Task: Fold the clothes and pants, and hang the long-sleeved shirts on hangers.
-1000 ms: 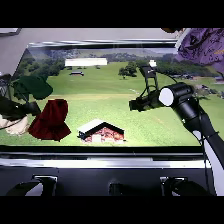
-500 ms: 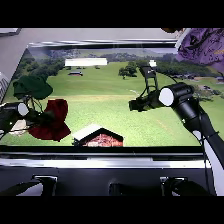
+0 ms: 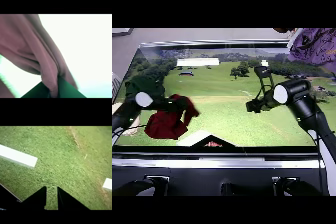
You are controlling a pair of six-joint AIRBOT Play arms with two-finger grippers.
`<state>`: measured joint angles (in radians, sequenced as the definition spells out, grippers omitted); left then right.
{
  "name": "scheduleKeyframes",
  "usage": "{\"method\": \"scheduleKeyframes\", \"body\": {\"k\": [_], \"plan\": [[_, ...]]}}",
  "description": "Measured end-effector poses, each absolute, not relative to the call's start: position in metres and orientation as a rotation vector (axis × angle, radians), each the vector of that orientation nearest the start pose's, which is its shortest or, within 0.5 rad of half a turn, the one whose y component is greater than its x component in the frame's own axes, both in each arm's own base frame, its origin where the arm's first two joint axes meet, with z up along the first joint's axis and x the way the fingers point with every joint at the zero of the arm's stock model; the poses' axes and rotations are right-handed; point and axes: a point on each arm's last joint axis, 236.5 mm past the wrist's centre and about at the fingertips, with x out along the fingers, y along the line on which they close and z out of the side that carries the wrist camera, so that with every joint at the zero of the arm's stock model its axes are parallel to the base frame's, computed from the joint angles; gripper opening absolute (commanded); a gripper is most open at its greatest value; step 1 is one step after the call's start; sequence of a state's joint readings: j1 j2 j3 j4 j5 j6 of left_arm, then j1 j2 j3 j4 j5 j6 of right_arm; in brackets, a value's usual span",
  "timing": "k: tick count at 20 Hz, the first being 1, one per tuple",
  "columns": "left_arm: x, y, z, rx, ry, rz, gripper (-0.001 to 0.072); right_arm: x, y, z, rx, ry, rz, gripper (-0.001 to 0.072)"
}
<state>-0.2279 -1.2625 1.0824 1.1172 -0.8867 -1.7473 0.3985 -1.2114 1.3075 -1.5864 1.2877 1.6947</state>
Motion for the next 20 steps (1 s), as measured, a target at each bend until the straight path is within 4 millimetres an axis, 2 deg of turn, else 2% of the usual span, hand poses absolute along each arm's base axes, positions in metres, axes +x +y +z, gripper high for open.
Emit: {"method": "scheduleKeyframes", "body": {"k": [3, 6, 7, 8, 9, 10, 11, 12, 13, 14, 15, 17, 18, 19, 20], "plan": [[0.389, -0.267, 0.059, -0.538, 1.059, -0.442, 0.0013, 0.340, 0.101, 0.089, -0.268, 1.235, 0.135, 0.0192], [0.376, -0.343, 0.054, -0.613, 1.057, -0.528, 0.0018, 0.323, 0.053, 0.112, -0.372, 1.248, -0.017, 0.0192], [0.372, -0.364, 0.045, -0.635, 1.071, -0.540, 0.0062, 0.318, 0.040, 0.121, -0.390, 1.239, -0.061, 0.0192], [0.367, -0.383, 0.033, -0.647, 1.091, -0.549, 0.0185, 0.315, 0.031, 0.130, -0.402, 1.222, -0.093, 0.0192], [0.362, -0.396, 0.019, -0.655, 1.118, -0.549, 0.0296, 0.313, 0.024, 0.137, -0.404, 1.205, -0.115, 0.0226], [0.359, -0.405, 0.007, -0.663, 1.146, -0.543, 0.0428, 0.312, 0.018, 0.143, -0.395, 1.186, -0.139, 0.0329], [0.358, -0.409, -0.001, -0.668, 1.165, -0.536, 0.0566, 0.312, 0.010, 0.148, -0.376, 1.169, -0.171, 0.0345], [0.360, -0.407, -0.006, -0.676, 1.179, -0.526, 0.0622, 0.314, 0.003, 0.152, -0.339, 1.151, -0.205, 0.0350], [0.363, -0.401, -0.006, -0.678, 1.192, -0.517, 0.0629, 0.315, -0.004, 0.153, -0.295, 1.141, -0.238, 0.0353], [0.369, -0.388, -0.003, -0.672, 1.197, -0.511, 0.0687, 0.316, -0.011, 0.153, -0.241, 1.132, -0.263, 0.0354], [0.377, -0.372, 0.004, -0.664, 1.194, -0.502, 0.0687, 0.319, -0.017, 0.151, -0.166, 1.128, -0.277, 0.0358], [0.392, -0.326, 0.021, -0.626, 1.189, -0.468, 0.0687, 0.325, -0.026, 0.140, 0.011, 1.137, -0.273, 0.0361], [0.399, -0.295, 0.031, -0.596, 1.179, -0.439, 0.0686, 0.329, -0.028, 0.129, 0.122, 1.157, -0.253, 0.0362], [0.404, -0.263, 0.041, -0.568, 1.166, -0.401, 0.0685, 0.332, -0.025, 0.115, 0.222, 1.186, -0.212, 0.0401], [0.408, -0.232, 0.050, -0.545, 1.155, -0.359, 0.0684, 0.335, -0.016, 0.098, 0.336, 1.219, -0.151, 0.0541]]}}
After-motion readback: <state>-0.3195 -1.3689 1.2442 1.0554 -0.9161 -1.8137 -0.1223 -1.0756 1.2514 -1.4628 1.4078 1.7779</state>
